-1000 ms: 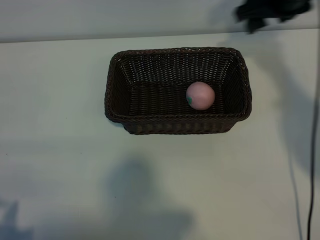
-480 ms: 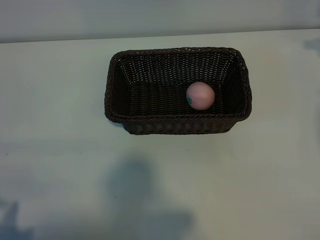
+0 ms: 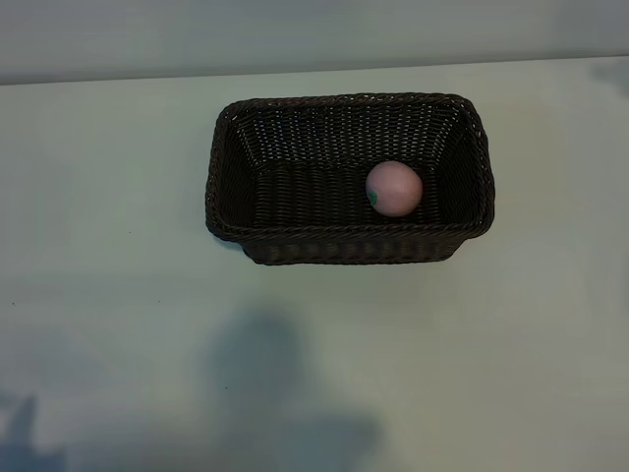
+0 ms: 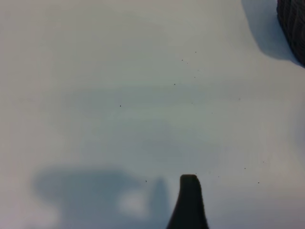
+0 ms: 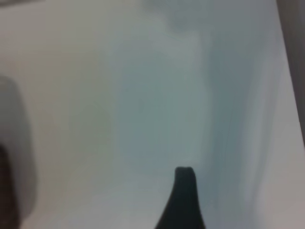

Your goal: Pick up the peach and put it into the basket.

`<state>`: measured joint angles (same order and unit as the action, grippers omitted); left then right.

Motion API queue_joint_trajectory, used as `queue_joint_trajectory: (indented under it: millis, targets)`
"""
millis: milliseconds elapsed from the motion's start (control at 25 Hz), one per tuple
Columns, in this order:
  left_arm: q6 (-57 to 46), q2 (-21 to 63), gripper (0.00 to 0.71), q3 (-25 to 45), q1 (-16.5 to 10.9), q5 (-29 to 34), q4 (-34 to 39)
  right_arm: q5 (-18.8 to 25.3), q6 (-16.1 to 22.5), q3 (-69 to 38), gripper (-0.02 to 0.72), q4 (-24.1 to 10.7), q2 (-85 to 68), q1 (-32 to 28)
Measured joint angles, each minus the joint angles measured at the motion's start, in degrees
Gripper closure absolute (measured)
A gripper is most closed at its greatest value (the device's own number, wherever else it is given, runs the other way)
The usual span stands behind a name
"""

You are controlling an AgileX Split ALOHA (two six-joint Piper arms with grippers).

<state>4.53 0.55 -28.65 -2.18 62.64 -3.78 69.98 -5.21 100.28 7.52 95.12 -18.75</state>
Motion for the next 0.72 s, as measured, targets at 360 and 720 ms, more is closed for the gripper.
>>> queue_joint_trajectory:
  millis: [360,720]
  targets:
    - [0.00,0.00,0.120,0.00,0.00,0.00,0.00,0.02,-1.89,-4.42,0.106,4.21,-22.25,0.00]
    - [0.00,0.00,0.120,0.00,0.00,0.00,0.00,-1.30,-3.07,-22.93,0.106,2.74,-52.14,3.99]
